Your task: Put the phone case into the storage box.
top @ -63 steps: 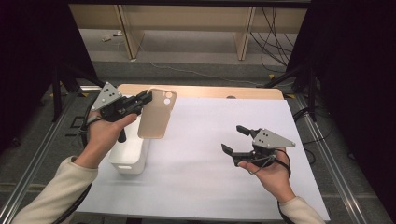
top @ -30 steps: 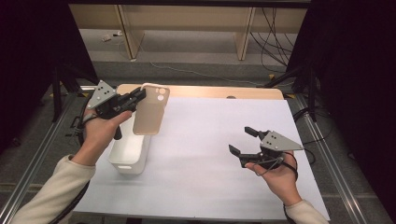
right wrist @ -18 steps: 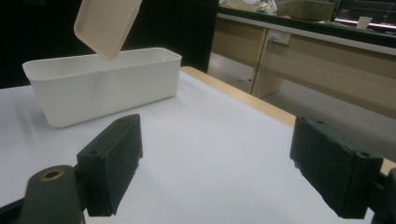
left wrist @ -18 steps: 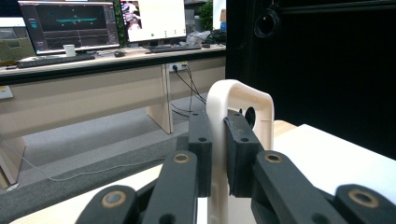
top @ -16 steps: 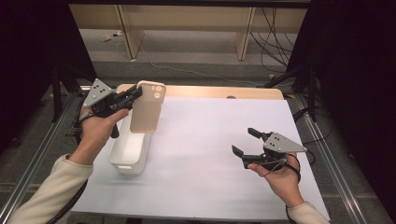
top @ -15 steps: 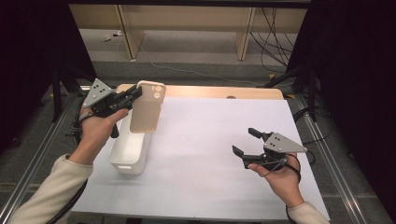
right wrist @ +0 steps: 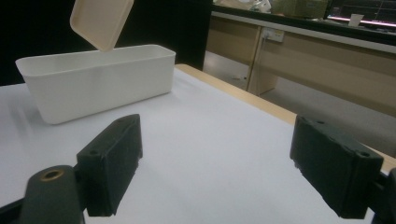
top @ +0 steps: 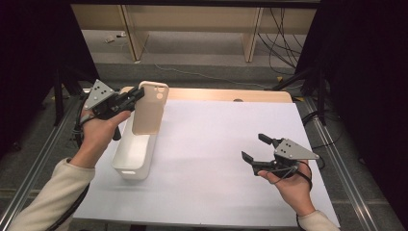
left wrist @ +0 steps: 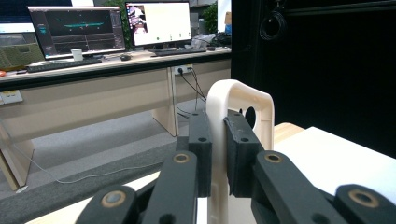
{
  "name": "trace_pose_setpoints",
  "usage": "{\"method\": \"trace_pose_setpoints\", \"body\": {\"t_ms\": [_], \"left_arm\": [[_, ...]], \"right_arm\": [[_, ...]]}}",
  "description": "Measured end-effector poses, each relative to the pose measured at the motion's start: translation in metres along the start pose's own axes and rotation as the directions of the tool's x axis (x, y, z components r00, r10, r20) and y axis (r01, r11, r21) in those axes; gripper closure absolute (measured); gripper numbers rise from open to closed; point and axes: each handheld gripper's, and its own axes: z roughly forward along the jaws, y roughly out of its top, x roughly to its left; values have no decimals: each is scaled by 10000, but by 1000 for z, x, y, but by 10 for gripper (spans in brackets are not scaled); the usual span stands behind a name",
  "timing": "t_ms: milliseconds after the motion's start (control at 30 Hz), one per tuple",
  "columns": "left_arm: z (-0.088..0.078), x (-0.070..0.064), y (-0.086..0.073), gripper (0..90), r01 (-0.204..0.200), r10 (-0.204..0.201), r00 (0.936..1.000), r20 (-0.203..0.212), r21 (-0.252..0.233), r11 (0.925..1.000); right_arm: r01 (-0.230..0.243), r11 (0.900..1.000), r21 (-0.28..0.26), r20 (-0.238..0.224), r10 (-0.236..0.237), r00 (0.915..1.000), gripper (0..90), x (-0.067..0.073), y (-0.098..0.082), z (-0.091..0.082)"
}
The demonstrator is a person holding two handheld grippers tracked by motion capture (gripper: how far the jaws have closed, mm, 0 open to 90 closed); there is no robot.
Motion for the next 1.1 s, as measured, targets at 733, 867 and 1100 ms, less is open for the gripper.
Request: {"method": "trace_pose_setpoints", "body": {"t_ms": [733,867,1100], "left_arm": [[7,14,-3,820,-149,147,9993,-335,-60,9999],[8,17,-3,820,-196,192,9990,-404,-94,9998],[11,21,-5,820,-233,226,9990,-397,-176,9996]], "right_arm": [[-82,10000,47,-6,82,10000,183,-1,-4,-2],[-75,9999,100,56,75,10000,182,-2,-4,-2],[-117,9999,75,88,116,9999,182,-2,-5,-3]]}}
